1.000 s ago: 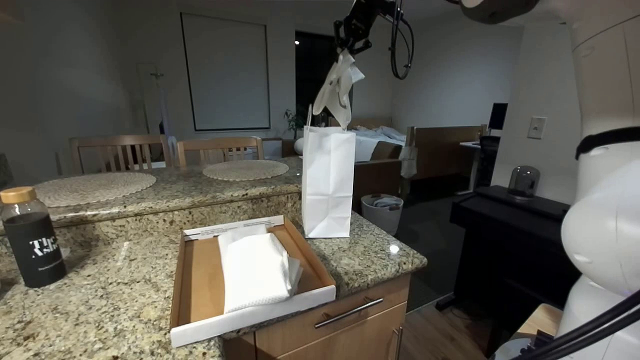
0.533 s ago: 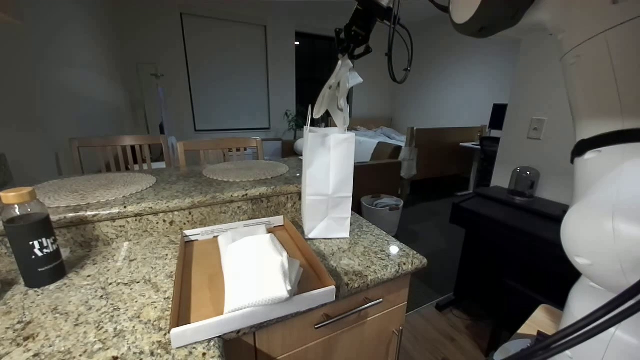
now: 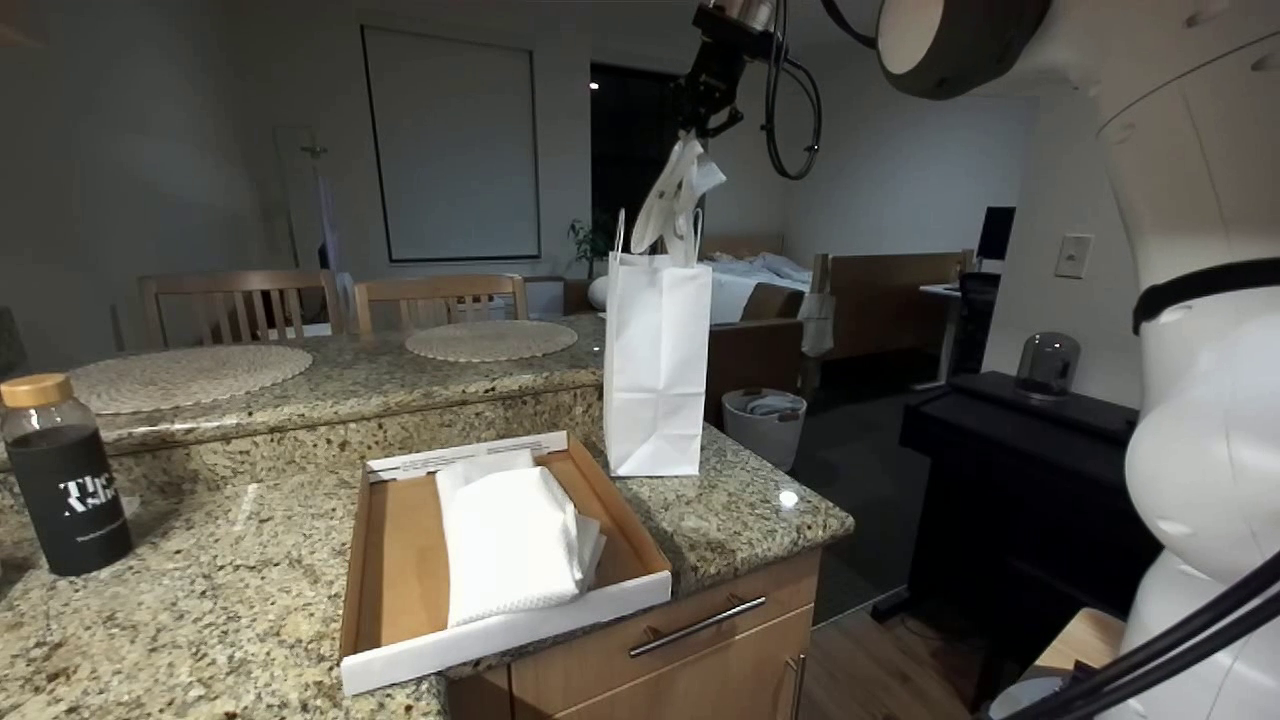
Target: Place two white cloths from the box in the white bag
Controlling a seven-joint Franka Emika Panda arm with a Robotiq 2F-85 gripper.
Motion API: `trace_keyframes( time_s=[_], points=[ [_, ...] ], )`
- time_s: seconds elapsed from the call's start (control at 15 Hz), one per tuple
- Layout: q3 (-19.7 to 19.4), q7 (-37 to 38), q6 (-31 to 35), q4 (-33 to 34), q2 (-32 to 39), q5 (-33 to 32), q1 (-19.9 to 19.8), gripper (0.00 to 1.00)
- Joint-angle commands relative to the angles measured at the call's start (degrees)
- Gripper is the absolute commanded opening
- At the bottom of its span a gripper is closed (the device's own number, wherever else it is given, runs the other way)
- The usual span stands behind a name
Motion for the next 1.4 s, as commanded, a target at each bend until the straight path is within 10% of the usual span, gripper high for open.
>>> trace_keyframes(
  time_s=[0.0,0.07,0.13,0.33,0.93,1.33],
  points=[
    [-0.75,2.7,-0.7,2.26,1.07,-2.24,0.8,0.06],
    [-0.7,2.71,-0.98,2.57,1.22,-2.62,0.87,0.05],
    [-0.62,2.54,-1.3,2.84,1.29,-2.93,0.99,0.31],
    [-0.47,2.18,-1.38,3.18,1.06,-3.37,1.53,0.37],
    [-0.46,1.26,-1.74,4.5,0.31,-3.1,2.33,0.95],
    [0.86,-7.6,-4.01,1.27,-8.61,-4.93,5.86,1.0]
  ],
)
